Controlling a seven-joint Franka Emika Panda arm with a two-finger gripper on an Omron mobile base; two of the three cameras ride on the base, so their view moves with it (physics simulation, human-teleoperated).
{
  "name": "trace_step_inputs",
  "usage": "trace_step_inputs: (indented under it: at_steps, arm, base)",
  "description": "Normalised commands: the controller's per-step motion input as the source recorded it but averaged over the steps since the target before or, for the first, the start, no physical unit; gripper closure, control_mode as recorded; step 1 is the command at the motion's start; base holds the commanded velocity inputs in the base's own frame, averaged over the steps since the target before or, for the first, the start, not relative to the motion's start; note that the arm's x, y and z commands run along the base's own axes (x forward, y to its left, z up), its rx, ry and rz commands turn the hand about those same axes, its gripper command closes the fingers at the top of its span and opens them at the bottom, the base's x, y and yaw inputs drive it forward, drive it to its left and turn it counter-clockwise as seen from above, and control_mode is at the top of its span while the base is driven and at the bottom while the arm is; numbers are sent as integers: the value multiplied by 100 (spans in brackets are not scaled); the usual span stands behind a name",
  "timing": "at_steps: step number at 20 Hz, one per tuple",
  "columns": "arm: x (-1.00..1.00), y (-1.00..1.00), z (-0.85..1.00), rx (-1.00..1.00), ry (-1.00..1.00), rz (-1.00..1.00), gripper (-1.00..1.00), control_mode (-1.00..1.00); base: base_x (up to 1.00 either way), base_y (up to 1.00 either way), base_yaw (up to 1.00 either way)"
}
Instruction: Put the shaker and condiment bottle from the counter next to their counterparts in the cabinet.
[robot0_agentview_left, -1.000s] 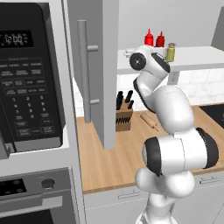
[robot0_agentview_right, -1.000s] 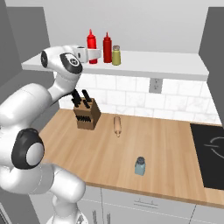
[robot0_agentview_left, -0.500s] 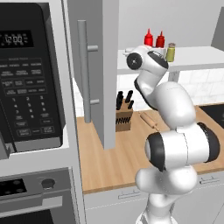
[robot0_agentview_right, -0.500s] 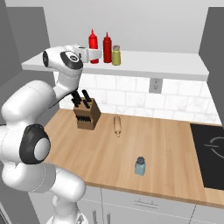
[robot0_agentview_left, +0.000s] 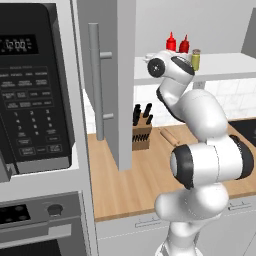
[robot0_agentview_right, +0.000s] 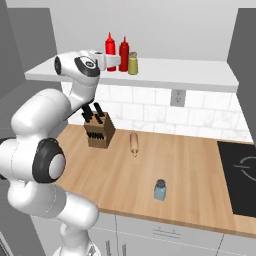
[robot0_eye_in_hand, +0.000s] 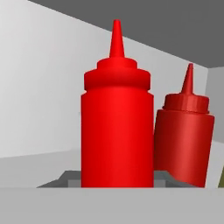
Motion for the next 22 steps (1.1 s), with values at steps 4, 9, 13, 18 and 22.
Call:
trace_step_inputs:
  at_steps: [4,9,13,18,22]
  arm:
    - [-2,0,-29,0,0,0,-100,-100]
    - [-8,10,-6,0,0,0,-100,-100]
    - [-4,24,0,0,0,0,-100,-100]
    - [-3,14,2,0,0,0,-100,-100]
    - [-12,0,12,0,0,0,-100,-100]
  base:
    - [0,0,0]
    - [0,0,0]
    - [0,0,0]
    - [0,0,0]
    - [0,0,0]
